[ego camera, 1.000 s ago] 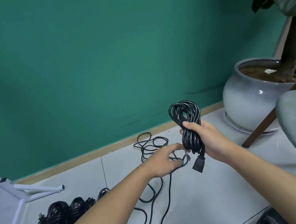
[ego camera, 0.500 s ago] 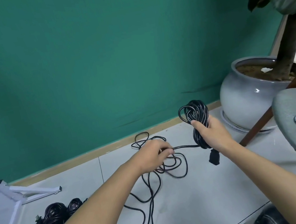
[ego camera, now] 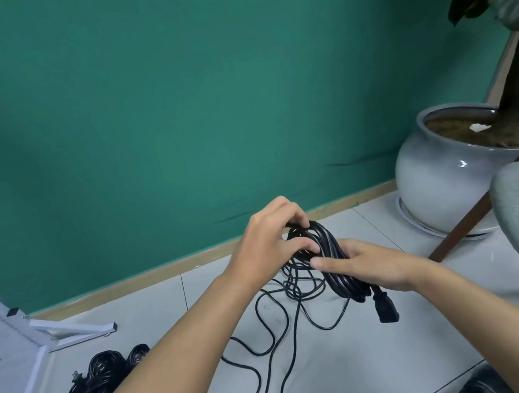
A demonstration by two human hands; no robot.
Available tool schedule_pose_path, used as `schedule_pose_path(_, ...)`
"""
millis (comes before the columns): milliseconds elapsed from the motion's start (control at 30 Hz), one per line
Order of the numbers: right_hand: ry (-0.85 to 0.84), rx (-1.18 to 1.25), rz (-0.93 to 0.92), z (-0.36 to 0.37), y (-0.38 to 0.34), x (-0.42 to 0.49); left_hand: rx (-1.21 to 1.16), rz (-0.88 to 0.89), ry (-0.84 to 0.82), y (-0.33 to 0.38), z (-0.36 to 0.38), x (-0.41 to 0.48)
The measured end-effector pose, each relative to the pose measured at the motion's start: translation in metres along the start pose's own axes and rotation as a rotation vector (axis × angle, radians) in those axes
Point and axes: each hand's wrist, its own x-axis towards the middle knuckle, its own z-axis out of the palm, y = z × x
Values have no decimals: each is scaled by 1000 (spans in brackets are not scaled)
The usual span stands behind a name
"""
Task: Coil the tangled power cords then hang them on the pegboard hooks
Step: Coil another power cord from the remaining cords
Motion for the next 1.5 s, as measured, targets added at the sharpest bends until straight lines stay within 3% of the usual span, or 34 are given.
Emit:
schedule_pose_path(167, 42, -67, 26, 3, 7, 7, 15, -152, -73, -11, 1, -2)
schedule_pose_path(333, 193, -82, -15, -1, 7, 8, -71, -432, -134, -33, -19, -11)
schedule_pose_path(500, 306, -81, 5, -6, 14, 12, -31, -468, -182, -38, -18, -15)
schedule_pose_path(767, 576, 4, 34, -7, 23, 23, -308, -578, -93, -13, 8, -7)
schedule_pose_path(867, 520, 64, 31, -4, 22, 23, -476, -691, -19, -6, 16, -4)
schedule_pose_path(1067, 481, 40, -12, 8, 20, 23, -597, -825, 151, -6, 33, 3)
schedule_pose_path(1500, 431, 102, -14, -8, 23, 20, -611, -727, 83, 2, 34, 3)
